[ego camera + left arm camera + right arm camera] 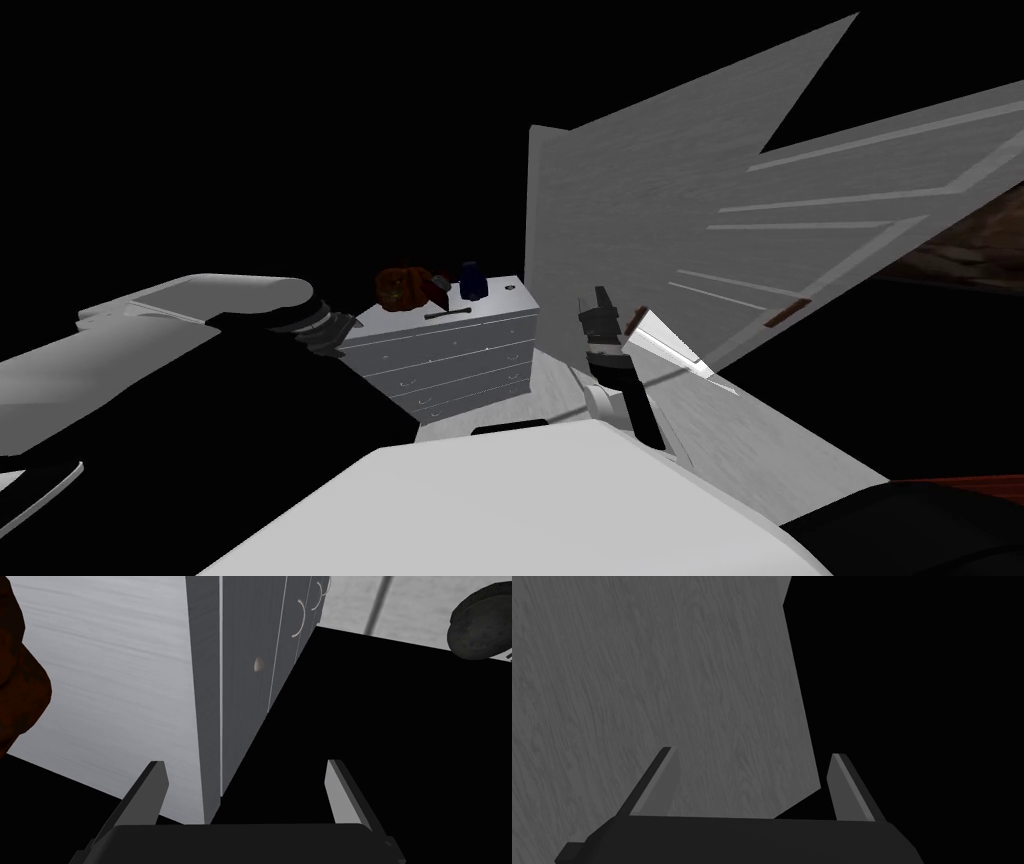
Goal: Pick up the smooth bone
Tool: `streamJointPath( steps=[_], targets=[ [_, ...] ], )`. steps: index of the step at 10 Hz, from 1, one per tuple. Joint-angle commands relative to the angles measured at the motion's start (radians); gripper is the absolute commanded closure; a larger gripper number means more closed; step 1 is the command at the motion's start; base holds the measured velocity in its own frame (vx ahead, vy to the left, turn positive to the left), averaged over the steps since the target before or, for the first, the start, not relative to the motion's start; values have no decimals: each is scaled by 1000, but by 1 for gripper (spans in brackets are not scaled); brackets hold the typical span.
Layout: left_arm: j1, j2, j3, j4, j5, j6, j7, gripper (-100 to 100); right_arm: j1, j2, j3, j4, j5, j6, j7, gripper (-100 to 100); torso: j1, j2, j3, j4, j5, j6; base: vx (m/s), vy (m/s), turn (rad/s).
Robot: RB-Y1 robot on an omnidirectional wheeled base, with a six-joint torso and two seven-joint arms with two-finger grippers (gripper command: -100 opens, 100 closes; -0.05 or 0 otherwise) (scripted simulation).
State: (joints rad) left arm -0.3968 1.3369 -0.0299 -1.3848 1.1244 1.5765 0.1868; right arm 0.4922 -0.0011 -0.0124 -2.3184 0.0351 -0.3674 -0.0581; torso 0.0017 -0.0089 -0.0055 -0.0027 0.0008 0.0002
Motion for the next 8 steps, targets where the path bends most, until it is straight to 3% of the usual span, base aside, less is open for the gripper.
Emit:
streamJointPath(
  steps=[1, 5, 8],
  targets=[
    [13, 31, -15, 16, 9, 19, 14, -100, 0, 0, 0, 0, 0, 0, 0, 0, 0, 0, 0, 0, 0, 0, 96, 35, -142],
    [17, 94, -59, 54, 32, 72, 48, -100, 0, 0, 0, 0, 0, 0, 0, 0, -3, 3, 2, 1, -1, 0, 81, -4, -154],
    [7, 99, -69, 42, 64, 127, 80, -100, 0, 0, 0, 0, 0, 0, 0, 0, -9, 1, 1, 0, -2, 0, 113, -101, -156]
  ],
)
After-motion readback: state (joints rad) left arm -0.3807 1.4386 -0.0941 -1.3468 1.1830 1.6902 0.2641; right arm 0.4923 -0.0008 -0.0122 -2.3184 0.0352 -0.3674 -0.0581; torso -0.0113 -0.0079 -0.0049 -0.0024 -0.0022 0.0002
